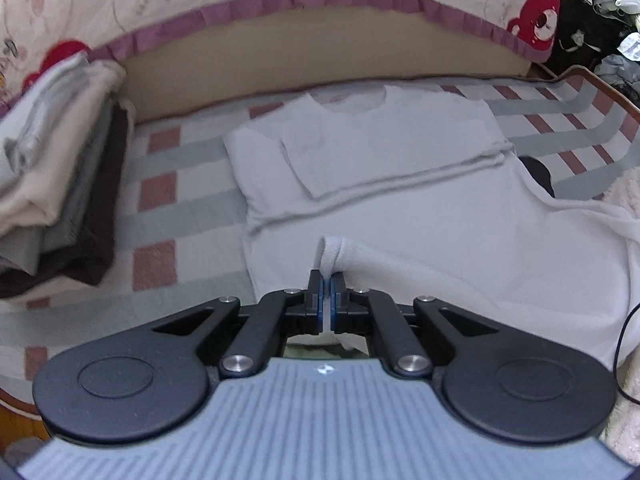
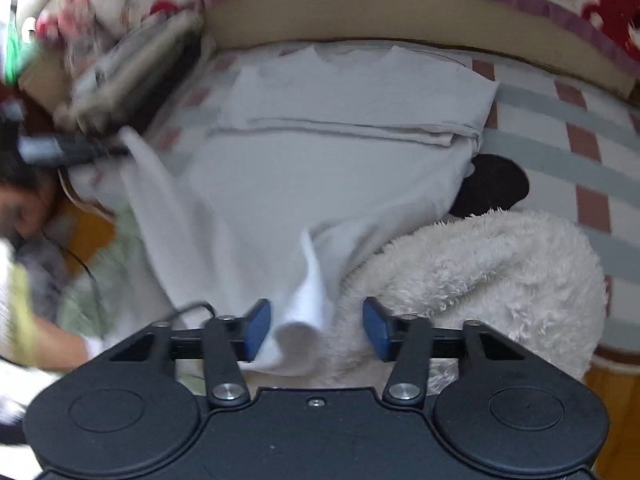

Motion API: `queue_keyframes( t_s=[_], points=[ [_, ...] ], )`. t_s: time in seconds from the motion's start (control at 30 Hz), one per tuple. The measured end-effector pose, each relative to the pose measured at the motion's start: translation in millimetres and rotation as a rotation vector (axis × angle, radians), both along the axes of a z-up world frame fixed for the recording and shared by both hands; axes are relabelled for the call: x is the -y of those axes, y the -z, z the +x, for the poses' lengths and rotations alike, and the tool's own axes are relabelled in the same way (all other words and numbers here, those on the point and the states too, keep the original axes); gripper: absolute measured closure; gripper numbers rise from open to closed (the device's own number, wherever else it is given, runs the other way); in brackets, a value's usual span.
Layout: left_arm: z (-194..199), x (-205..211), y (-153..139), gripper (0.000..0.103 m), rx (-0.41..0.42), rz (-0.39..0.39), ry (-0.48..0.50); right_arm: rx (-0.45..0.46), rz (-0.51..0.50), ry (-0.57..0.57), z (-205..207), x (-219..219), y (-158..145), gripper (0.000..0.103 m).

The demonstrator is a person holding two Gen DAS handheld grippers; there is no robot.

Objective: Fold clothes

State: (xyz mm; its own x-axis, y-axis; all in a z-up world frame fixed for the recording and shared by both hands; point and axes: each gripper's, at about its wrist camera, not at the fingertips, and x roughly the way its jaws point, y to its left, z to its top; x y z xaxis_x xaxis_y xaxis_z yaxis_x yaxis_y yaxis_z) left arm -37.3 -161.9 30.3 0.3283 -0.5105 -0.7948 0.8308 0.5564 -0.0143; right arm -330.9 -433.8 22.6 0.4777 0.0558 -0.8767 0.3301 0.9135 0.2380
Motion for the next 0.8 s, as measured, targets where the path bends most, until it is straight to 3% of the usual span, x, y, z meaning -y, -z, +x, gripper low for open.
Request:
queue_keyframes(
  t_s=[0.07,0.2,0.37,0.5,0.57,0.63,0.7,0.8],
  points=[
    [0,-5,-12,0.101,0.037,-0.021,-0.022,0.069,-0.006,-0.012,-5,4,-9,0.097],
    [2,-22,-43,0.101,0.093,-0.088,-0.085,0.344,-0.095,0.041,-32,19,-61,0.097],
    [3,-50,-66,0.101,0.121,-0.162,-0.159,0.508,-0.176,0.164,-64,35,-94,0.098],
    [6,-61,-58,0.101,0.086,-0.150,-0.192,0.463,-0.114,0.251,-67,49,-72,0.098],
    [7,-61,-52,0.101,0.077,-0.135,-0.201,0.487,-0.053,0.271,-66,57,-65,0.098],
    [18,-46,-46,0.101,0.077,-0.110,-0.164,0.526,-0.057,0.276,-58,66,-62,0.098],
    [40,-21,-37,0.101,0.074,-0.067,-0.122,0.578,-0.078,0.294,-34,84,-60,0.098],
    [92,28,-18,0.101,0.010,-0.006,-0.145,0.543,-0.029,0.413,32,137,-50,0.097]
  ],
)
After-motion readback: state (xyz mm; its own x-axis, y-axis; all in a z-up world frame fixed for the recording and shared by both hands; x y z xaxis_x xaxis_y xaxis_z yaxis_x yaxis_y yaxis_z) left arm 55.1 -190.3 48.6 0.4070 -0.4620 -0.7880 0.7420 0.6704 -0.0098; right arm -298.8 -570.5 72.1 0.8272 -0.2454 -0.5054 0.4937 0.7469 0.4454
